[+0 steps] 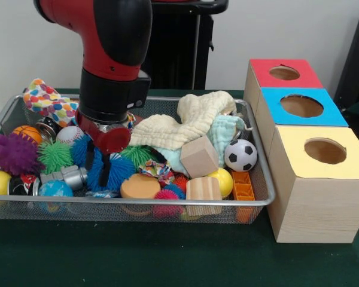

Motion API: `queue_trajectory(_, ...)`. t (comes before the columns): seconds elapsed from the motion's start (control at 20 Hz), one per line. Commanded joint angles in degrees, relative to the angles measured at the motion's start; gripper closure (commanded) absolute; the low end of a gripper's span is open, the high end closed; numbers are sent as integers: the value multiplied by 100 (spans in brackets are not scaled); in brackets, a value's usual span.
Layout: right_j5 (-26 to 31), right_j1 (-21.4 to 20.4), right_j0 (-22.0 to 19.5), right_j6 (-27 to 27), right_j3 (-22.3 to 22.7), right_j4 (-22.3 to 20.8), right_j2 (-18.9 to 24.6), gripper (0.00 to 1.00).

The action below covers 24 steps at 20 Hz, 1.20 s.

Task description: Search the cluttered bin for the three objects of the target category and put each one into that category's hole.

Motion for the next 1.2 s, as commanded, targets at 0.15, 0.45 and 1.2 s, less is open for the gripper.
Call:
queue_trajectory(0.15, -324, 313, 59, 1224, 219, 263, 699, 0)
queue_trajectory(0.45, -373, 325, -63, 1094, 215, 174, 860, 0)
queue_trajectory(1.2, -614, 292, -308, 929, 165, 33, 1206, 0)
